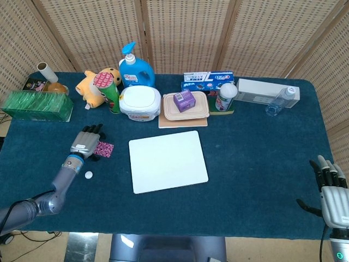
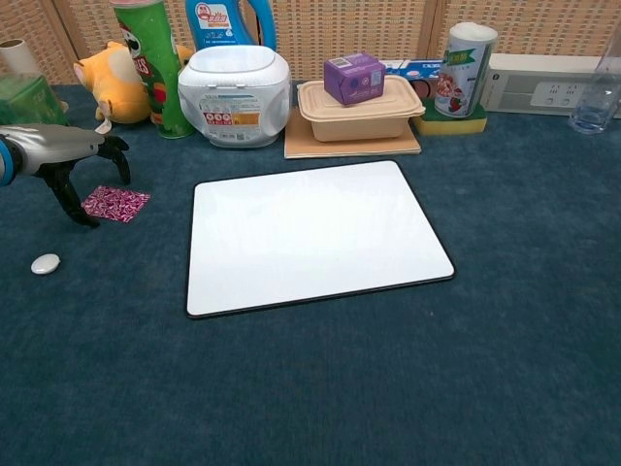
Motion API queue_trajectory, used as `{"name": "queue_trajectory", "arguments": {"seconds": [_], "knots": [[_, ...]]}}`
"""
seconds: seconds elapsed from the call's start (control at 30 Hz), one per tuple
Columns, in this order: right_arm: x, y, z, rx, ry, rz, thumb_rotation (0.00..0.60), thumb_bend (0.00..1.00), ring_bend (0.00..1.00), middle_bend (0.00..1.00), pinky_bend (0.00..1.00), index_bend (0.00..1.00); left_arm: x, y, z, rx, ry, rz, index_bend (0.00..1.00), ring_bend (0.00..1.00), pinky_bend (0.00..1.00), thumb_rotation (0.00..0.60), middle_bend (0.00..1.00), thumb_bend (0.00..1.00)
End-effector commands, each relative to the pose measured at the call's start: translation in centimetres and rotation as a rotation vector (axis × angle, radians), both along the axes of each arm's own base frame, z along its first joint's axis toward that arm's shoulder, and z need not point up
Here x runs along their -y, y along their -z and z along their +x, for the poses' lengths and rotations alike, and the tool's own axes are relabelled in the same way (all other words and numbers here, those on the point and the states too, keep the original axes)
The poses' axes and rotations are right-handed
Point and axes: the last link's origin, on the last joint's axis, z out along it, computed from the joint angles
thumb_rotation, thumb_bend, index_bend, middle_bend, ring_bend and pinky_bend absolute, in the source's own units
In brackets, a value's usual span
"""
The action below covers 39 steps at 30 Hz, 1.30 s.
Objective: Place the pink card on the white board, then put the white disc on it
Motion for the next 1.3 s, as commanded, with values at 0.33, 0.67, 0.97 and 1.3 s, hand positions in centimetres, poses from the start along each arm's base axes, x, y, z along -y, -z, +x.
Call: {"name": "queue_trajectory", "arguments": {"seconds": [0.33,0.67,0.97,1.3], "knots": [[0.00,0.03,0.00,0.000,0.001,0.004,0.562,0.00,0.00,0.00,0.00,0.04,-0.20,0.18,0.07,-0.016,-0.020,-0.007,0.29,0.00,0.06,0.600,0.00,0.17],[-0.01,0.00,0.00,0.001,0.000,0.004,0.562,0.00,0.00,0.00,0.00,0.04,-0.02,0.33,0.26,-0.012,-0.036,-0.020,0.39,0.00,0.06,0.600,0.00,0.17],[-0.01,-0.02,0.02,0.001,0.000,0.004,0.565,0.00,0.00,0.00,0.00,0.04,0.11,0.27,0.46,-0.029,-0.037,-0.021,0.50,0.00,0.06,0.600,0.00,0.23],[-0.02,-0.04,0.00,0.001,0.000,0.005,0.565,0.00,0.00,0.00,0.00,0.04,0.06,0.26,0.36,-0.038,-0.043,-0.018,0.50,0.00,0.06,0.600,0.00,0.27]]}}
